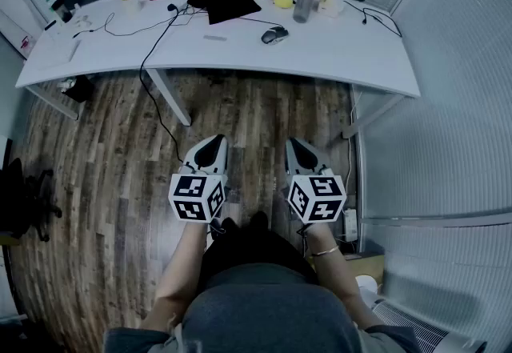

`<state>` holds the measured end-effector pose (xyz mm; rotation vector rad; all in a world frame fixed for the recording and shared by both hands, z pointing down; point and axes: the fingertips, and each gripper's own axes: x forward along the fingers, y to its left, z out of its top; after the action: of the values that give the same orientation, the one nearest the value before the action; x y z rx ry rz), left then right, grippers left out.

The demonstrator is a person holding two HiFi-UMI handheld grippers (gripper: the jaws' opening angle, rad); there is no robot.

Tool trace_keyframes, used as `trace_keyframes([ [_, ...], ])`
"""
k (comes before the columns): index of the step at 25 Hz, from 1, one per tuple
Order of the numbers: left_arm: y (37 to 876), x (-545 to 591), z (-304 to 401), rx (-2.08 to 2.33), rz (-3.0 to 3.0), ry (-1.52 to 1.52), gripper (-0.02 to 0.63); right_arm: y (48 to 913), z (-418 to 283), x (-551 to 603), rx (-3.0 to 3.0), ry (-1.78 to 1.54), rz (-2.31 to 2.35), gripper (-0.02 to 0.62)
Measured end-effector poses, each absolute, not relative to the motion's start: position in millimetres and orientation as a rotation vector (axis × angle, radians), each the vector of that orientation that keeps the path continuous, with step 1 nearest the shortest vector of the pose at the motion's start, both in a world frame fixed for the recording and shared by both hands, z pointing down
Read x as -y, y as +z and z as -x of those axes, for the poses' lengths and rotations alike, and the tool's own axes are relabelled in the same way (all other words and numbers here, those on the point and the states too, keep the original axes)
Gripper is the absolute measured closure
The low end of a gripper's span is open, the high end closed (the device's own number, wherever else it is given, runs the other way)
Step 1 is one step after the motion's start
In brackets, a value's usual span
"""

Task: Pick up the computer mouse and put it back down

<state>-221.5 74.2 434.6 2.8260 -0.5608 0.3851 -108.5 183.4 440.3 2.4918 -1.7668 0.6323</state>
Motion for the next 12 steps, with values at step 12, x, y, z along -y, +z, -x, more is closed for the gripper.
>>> trace_keyframes([
  [12, 447.9, -91.5, 193.3, 0.559, -2.825, 0.410, 0.575, 449.2, 88.3, -200.5, 1.781, 0.630, -2.485, 0.589],
])
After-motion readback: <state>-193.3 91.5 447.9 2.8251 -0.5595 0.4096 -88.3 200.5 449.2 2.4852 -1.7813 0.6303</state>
